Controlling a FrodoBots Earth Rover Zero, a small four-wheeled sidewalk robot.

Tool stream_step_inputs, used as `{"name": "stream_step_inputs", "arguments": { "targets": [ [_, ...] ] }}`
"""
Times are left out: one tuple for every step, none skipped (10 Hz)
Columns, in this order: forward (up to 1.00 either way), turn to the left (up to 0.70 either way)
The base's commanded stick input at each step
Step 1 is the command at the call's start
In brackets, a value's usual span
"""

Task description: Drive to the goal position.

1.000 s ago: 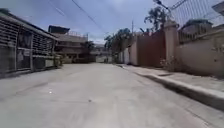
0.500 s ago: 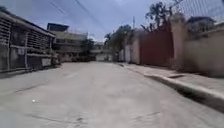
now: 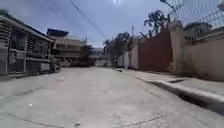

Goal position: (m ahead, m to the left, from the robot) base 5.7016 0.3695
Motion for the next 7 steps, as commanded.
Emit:
{"name": "stream_step_inputs", "arguments": {
  "targets": [
    [1.0, 0.03],
    [1.0, 0.03],
    [1.0, 0.03],
    [1.0, 0.03],
    [1.0, 0.03],
    [1.0, 0.03],
    [1.0, 0.03]
  ]
}}
